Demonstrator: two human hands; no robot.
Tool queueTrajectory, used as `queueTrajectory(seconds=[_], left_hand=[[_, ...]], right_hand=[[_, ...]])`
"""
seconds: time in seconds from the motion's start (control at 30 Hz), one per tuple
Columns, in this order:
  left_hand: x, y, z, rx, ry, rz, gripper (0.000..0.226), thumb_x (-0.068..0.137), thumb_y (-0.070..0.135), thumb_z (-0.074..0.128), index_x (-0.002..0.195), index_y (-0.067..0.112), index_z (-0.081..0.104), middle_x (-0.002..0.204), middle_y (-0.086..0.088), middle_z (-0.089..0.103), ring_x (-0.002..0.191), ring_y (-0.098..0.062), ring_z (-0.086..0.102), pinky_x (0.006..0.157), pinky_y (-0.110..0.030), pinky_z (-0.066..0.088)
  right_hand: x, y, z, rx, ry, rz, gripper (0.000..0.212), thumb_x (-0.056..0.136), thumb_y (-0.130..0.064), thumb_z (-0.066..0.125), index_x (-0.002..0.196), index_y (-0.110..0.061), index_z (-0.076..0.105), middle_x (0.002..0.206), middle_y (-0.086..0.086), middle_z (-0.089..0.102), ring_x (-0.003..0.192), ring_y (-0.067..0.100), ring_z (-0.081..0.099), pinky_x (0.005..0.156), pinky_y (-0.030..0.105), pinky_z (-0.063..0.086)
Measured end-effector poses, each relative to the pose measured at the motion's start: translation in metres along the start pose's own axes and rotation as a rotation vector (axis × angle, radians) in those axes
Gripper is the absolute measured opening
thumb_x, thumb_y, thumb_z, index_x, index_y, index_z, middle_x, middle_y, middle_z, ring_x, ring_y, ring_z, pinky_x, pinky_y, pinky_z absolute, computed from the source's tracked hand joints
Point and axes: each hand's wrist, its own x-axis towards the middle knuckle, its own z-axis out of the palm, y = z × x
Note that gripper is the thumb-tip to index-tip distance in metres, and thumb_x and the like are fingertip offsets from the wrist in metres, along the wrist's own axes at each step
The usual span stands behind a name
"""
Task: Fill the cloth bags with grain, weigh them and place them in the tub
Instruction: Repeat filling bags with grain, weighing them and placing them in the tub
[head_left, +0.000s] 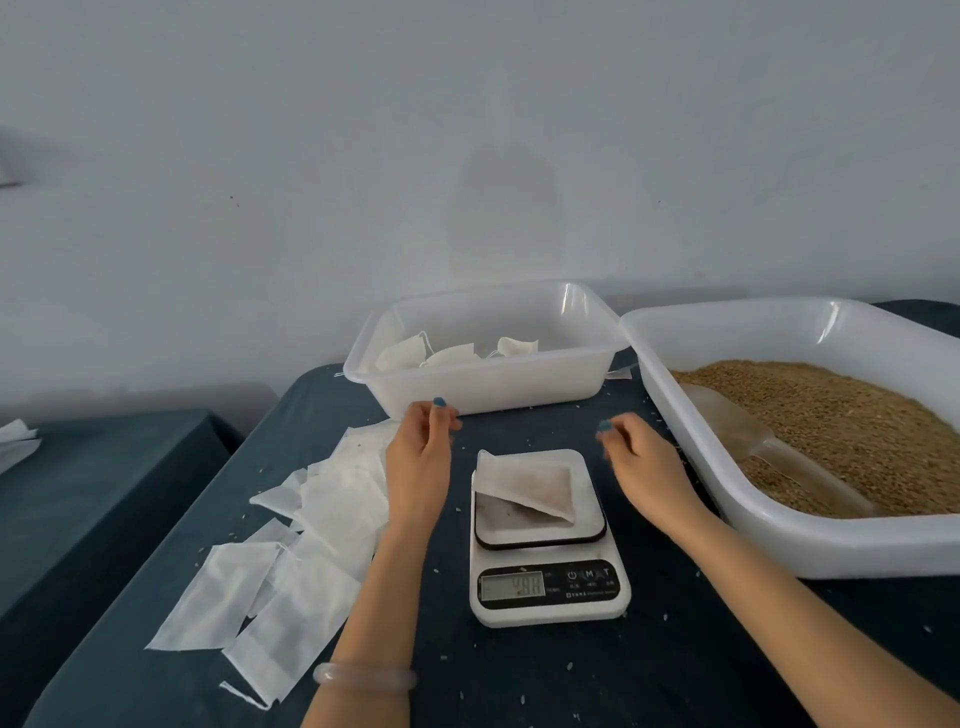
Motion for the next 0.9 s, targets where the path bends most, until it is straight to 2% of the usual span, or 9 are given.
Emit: queueTrajectory(seconds=[0.1,0.3,0.37,0.43,0.53,0.63,0.77,0.83,0.9], left_hand=[[0.001,-0.002,-0.002,0.067,0.051,-0.036,0.025,0.101,0.040,0.044,0.087,0.026,0.060,0.079,0.019,0.068,0.069,0.000,0.058,0.066,-0.026,0.041],[0.004,-0.003,-0.005,0.204,0.059,-0.087,0.022,0.098,0.040,0.046,0.083,0.028,0.058,0.079,0.015,0.067,0.074,-0.008,0.060,0.061,-0.028,0.038],[0.004,-0.003,-0.005,0.255,0.003,-0.103,0.028,0.096,0.048,0.045,0.083,0.027,0.059,0.079,0.016,0.068,0.076,-0.008,0.061,0.060,-0.027,0.037],[0.002,-0.004,-0.005,0.334,-0.076,-0.101,0.045,0.093,0.060,0.043,0.081,0.020,0.060,0.075,0.015,0.066,0.072,-0.010,0.059,0.060,-0.028,0.037],[-0.001,-0.001,-0.003,0.437,-0.191,-0.047,0.068,0.089,0.073,0.038,0.071,0.008,0.049,0.057,0.008,0.047,0.055,-0.009,0.042,0.056,-0.029,0.033],[-0.005,0.004,-0.003,0.422,-0.290,0.015,0.066,0.090,0.070,0.043,0.059,0.014,0.033,0.052,0.007,0.031,0.050,-0.009,0.031,0.056,-0.029,0.027],[-0.008,0.006,-0.004,0.411,-0.382,0.063,0.063,0.088,0.066,0.051,0.071,0.006,0.061,0.055,0.002,0.042,0.054,-0.011,0.038,0.058,-0.030,0.032],[-0.009,0.007,-0.003,0.444,-0.423,0.076,0.044,0.087,0.058,0.058,0.073,0.017,0.067,0.060,0.003,0.057,0.059,-0.014,0.050,0.061,-0.032,0.041],[-0.010,0.008,-0.003,0.451,-0.443,0.081,0.029,0.087,0.050,0.063,0.073,0.025,0.068,0.074,0.002,0.068,0.073,-0.017,0.061,0.068,-0.034,0.049]], right_hand=[[-0.002,0.024,0.002,-0.002,0.066,0.062,0.028,0.103,-0.027,0.043,0.080,-0.015,0.052,0.067,0.001,0.052,0.061,0.016,0.050,0.054,0.027,0.031],[-0.003,0.027,0.002,0.058,0.041,0.061,0.035,0.103,-0.029,0.044,0.083,-0.004,0.058,0.066,0.006,0.051,0.059,0.016,0.047,0.056,0.030,0.033],[-0.004,0.028,0.002,0.091,0.050,0.058,0.035,0.103,-0.029,0.045,0.083,-0.003,0.057,0.066,0.007,0.050,0.060,0.017,0.047,0.058,0.032,0.034],[-0.005,0.029,0.002,0.110,0.058,0.056,0.035,0.103,-0.029,0.045,0.082,-0.004,0.057,0.065,0.007,0.050,0.059,0.017,0.047,0.059,0.033,0.035],[-0.005,0.029,0.002,0.120,0.068,0.049,0.033,0.102,-0.029,0.045,0.080,-0.008,0.057,0.068,0.009,0.054,0.061,0.018,0.050,0.061,0.035,0.040],[-0.004,0.030,0.001,0.134,0.074,0.044,0.031,0.102,-0.028,0.046,0.080,-0.011,0.057,0.072,0.012,0.057,0.064,0.020,0.052,0.065,0.038,0.044],[-0.004,0.031,0.002,0.131,0.069,0.038,0.030,0.102,-0.028,0.047,0.076,-0.016,0.056,0.069,0.008,0.055,0.062,0.017,0.052,0.062,0.035,0.042],[-0.004,0.032,0.003,0.138,0.071,0.032,0.031,0.102,-0.028,0.047,0.073,-0.018,0.054,0.065,0.003,0.052,0.059,0.015,0.049,0.058,0.030,0.038],[-0.003,0.032,0.003,0.144,0.071,0.031,0.032,0.102,-0.028,0.047,0.072,-0.018,0.054,0.064,0.002,0.051,0.058,0.014,0.047,0.056,0.028,0.036]])
